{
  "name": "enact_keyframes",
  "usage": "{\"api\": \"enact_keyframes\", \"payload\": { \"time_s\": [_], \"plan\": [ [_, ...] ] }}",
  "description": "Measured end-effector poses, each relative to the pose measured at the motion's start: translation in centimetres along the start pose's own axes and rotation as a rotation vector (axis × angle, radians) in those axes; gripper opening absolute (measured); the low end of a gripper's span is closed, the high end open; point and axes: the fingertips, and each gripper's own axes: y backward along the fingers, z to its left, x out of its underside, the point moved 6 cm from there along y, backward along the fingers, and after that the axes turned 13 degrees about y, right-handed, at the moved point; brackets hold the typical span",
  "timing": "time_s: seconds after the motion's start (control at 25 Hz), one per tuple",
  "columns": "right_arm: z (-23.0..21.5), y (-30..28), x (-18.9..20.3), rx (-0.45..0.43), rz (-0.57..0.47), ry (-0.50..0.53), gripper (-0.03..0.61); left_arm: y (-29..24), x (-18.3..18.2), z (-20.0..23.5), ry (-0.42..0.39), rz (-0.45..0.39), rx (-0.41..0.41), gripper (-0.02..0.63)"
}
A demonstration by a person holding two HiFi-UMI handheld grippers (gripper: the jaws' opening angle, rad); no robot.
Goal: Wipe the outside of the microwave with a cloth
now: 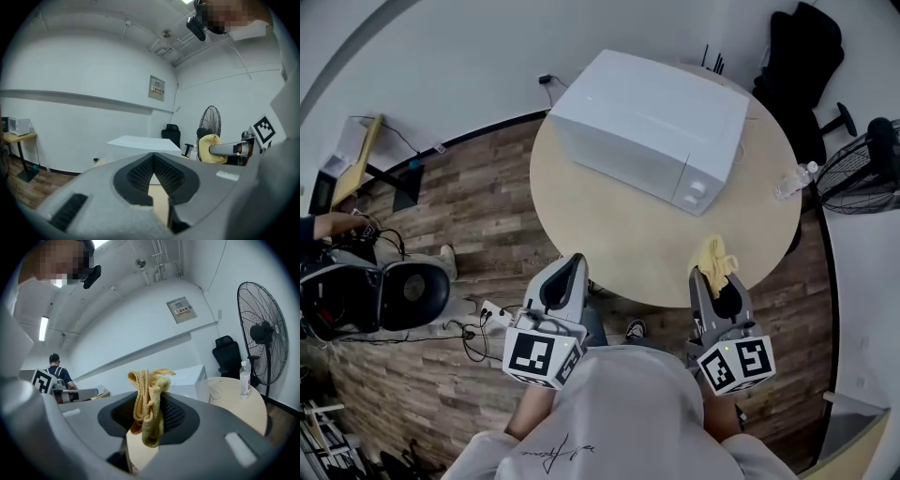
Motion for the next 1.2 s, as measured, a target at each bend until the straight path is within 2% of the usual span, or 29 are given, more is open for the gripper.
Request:
{"api": "enact_keyframes", "payload": {
  "time_s": [0.2,0.56,0.8,1.04,1.2],
  "plan": [
    [-1.0,-2.8,-1.5,0.11,0.017,0.014,0.13,-5.0,-1.4,2.5,0.021,0.021,0.094,-0.006],
    [-1.9,-9.3,-4.3,0.337,0.056,0.002,0.13,-13.5,-5.5,6.9,-0.015,0.106,0.319,-0.006],
    [-1.6,-14.1,-5.9,0.42,0.101,0.016,0.13,-16.1,-8.2,11.5,-0.033,0.133,0.42,-0.006],
    [-2.0,-18.6,-7.6,0.492,0.186,0.103,0.133,-17.8,-9.9,15.3,-0.034,0.164,0.538,-0.006],
    [-4.1,-21.1,-8.0,0.518,0.262,0.154,0.137,-18.9,-10.4,16.5,-0.054,0.19,0.601,-0.008]
  ]
}}
